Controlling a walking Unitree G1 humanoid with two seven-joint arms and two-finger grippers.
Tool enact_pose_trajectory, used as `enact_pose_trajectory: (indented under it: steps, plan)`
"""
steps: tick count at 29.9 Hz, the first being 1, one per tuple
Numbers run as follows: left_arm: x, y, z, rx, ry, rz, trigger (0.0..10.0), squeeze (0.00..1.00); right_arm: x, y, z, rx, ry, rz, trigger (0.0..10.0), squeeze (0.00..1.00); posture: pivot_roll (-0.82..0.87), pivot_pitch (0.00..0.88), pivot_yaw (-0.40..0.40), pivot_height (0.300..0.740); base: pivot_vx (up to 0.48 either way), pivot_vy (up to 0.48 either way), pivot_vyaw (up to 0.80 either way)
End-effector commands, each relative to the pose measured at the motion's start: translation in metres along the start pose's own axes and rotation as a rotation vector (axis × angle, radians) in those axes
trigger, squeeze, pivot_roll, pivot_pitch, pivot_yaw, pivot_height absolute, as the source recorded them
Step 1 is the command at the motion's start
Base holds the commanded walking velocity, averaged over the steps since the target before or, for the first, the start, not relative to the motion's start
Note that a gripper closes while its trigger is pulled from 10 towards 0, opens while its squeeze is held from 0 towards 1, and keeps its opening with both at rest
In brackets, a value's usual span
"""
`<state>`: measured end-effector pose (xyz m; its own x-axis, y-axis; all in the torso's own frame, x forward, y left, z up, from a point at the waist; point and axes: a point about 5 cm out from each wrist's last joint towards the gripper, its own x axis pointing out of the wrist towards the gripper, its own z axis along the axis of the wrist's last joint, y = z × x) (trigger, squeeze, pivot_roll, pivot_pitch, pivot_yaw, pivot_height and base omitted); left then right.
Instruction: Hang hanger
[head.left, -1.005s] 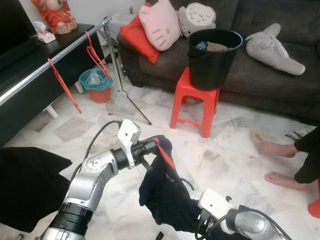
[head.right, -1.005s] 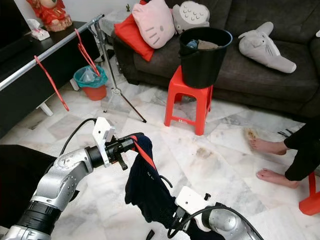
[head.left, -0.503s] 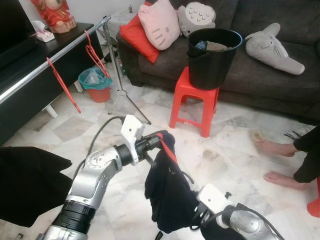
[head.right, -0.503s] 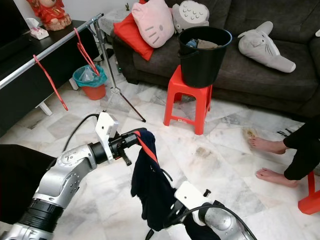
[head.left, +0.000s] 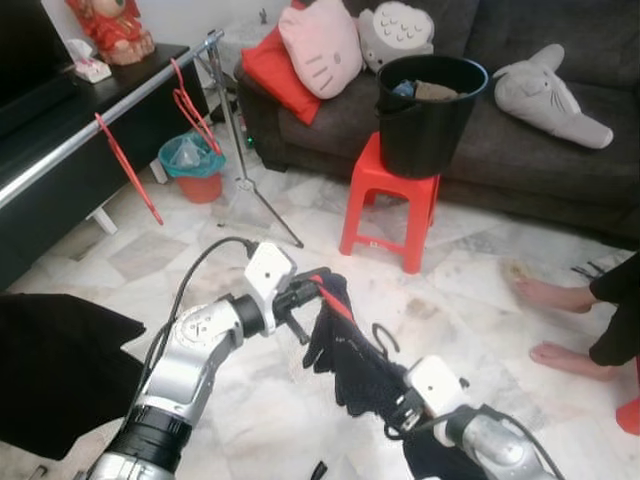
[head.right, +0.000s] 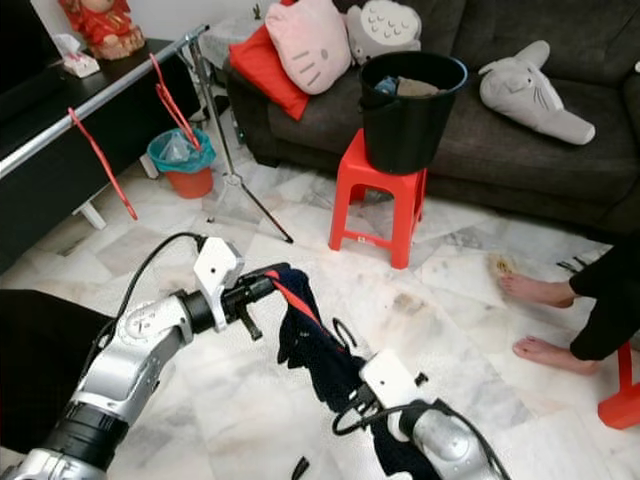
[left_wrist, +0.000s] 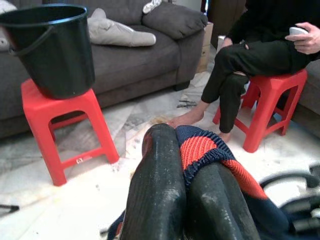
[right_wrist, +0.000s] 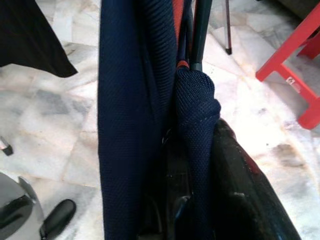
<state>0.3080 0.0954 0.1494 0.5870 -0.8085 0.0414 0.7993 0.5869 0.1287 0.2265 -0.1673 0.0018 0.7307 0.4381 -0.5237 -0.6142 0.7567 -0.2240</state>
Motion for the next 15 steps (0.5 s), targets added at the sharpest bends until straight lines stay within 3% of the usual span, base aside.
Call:
enact_pose_trajectory:
  steps: [1,8,15]
  plan:
    - [0.002,0.01,0.041,0.109,-0.165,0.035,10.0,0.0,-0.005,0.01,-0.027,0.031,0.113,0.03,10.0,0.0,-0.06,0.067,0.078,0.74,0.0,0.0,0.0]
    - [0.008,0.006,0.056,0.112,-0.223,0.014,10.0,0.0,-0.004,0.019,-0.03,0.047,0.1,0.036,10.0,0.0,-0.06,0.065,0.082,0.74,0.0,0.0,0.0]
    - [0.002,0.005,0.021,0.076,-0.097,0.016,10.0,0.0,-0.001,0.003,-0.007,0.075,-0.028,-0.032,10.0,0.0,-0.06,0.065,0.084,0.74,0.0,0.0,0.0]
